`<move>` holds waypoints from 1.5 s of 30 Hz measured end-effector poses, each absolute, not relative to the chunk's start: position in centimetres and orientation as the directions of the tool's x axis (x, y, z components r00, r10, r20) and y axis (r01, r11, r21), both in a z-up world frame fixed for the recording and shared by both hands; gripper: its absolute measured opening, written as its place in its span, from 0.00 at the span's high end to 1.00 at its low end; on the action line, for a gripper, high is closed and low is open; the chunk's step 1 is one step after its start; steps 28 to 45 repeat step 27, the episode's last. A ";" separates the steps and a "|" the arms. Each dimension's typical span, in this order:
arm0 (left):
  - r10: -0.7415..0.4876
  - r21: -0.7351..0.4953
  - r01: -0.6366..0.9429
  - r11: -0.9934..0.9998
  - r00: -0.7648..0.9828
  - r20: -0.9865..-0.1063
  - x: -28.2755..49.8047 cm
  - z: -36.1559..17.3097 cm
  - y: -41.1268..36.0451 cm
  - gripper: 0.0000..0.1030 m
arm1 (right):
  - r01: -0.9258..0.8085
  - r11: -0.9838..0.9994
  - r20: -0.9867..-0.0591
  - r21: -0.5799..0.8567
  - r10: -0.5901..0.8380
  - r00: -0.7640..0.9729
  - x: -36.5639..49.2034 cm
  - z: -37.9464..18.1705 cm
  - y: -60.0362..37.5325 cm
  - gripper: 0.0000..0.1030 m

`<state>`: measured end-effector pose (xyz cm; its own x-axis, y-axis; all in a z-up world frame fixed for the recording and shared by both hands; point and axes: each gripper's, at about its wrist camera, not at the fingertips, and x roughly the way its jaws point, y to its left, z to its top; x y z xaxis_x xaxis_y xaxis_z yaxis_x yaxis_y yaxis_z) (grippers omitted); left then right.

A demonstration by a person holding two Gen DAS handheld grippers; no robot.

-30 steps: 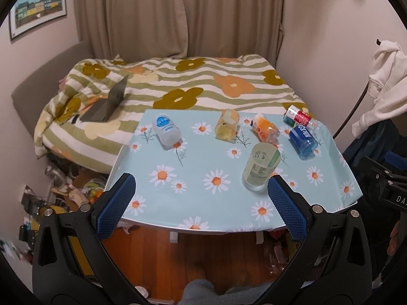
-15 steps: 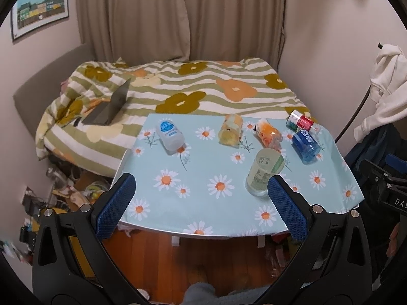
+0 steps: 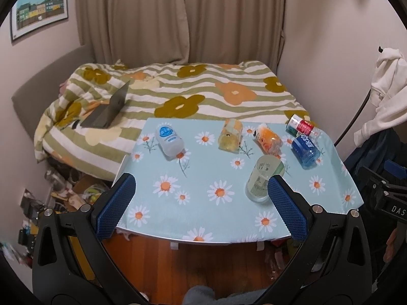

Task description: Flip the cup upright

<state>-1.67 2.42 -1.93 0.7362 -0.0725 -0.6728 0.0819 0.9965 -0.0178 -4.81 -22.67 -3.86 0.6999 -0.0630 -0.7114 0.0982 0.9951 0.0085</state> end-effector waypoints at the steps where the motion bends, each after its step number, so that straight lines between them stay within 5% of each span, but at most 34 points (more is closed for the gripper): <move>1: -0.072 -0.017 0.082 0.996 0.736 -0.673 -1.6 -2.0 2.4 0.00 | 0.098 0.995 -0.712 0.007 -0.063 0.700 -4.8 -3.9 -22.7 0.00; 45: -0.050 0.002 0.069 0.998 0.732 -0.679 -0.5 -2.5 3.0 0.00 | 0.086 0.996 -0.723 0.030 -0.038 0.690 -3.8 -3.7 -22.9 0.00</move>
